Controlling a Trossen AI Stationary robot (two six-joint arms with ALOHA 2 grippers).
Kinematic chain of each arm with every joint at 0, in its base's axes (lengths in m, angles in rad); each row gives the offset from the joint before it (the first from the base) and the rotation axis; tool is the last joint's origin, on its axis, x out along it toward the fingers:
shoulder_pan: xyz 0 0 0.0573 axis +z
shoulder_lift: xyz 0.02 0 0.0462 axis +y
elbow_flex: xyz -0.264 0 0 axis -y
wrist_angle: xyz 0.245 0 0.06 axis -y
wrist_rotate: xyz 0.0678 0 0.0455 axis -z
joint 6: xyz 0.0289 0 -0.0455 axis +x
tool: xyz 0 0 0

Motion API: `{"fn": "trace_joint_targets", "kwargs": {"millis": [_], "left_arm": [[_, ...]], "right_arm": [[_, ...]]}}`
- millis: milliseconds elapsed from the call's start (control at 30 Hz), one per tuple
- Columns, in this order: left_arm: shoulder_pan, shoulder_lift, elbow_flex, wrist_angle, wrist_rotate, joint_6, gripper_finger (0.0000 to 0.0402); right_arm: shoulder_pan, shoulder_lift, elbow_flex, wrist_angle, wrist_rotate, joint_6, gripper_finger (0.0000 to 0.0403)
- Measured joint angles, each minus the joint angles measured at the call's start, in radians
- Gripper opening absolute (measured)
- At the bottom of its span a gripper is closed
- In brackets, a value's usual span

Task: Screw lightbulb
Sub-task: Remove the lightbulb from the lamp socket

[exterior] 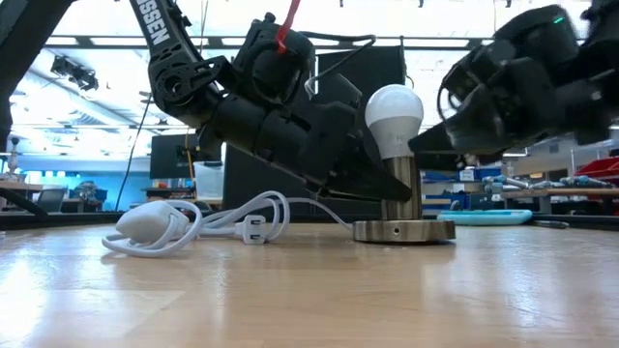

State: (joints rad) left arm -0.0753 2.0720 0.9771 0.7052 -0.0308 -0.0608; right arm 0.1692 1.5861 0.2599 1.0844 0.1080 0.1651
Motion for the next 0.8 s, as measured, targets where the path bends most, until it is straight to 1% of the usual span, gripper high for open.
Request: {"fn": "trace_joint_targets", "kwargs": {"millis": [167, 200, 300, 400, 467, 533, 600, 700, 800], "left_arm": [[0.000, -0.001, 0.001, -0.016, -0.061, -0.020, 0.0204], [0.000, -0.001, 0.001, -0.019, -0.069, -0.021, 0.0204], [0.001, -0.001, 0.001, -0.024, -0.088, -0.018, 0.0203], [0.000, -0.002, 0.001, -0.027, -0.116, -0.019, 0.0203], [0.000, -0.002, 0.001, -0.027, -0.148, -0.025, 0.0203], [0.001, -0.002, 0.001, -0.029, -0.176, -0.041, 0.0202], [0.001, -0.002, 0.001, -0.030, -0.199, -0.056, 0.0202], [0.000, -0.002, 0.001, -0.031, -0.234, -0.085, 0.0202], [-0.002, -0.002, 0.001, -0.031, -0.247, -0.102, 0.0202]], "right_arm": [[0.129, -0.051, -0.011, -0.017, 0.352, 0.061, 0.0281], [0.151, -0.051, -0.007, -0.023, 0.405, 0.072, 0.0281], [0.211, -0.051, 0.037, -0.072, 0.508, 0.091, 0.0281], [0.255, -0.051, 0.102, -0.225, 0.625, 0.150, 0.0278], [0.271, -0.051, 0.151, -0.341, 0.709, 0.220, 0.0275], [0.279, -0.051, 0.190, -0.449, 0.754, 0.278, 0.0271], [0.280, -0.044, 0.218, -0.496, 0.771, 0.310, 0.0267], [0.268, -0.010, 0.237, -0.493, 0.784, 0.342, 0.0262], [0.251, 0.055, 0.257, -0.443, 0.786, 0.356, 0.0256]]}}
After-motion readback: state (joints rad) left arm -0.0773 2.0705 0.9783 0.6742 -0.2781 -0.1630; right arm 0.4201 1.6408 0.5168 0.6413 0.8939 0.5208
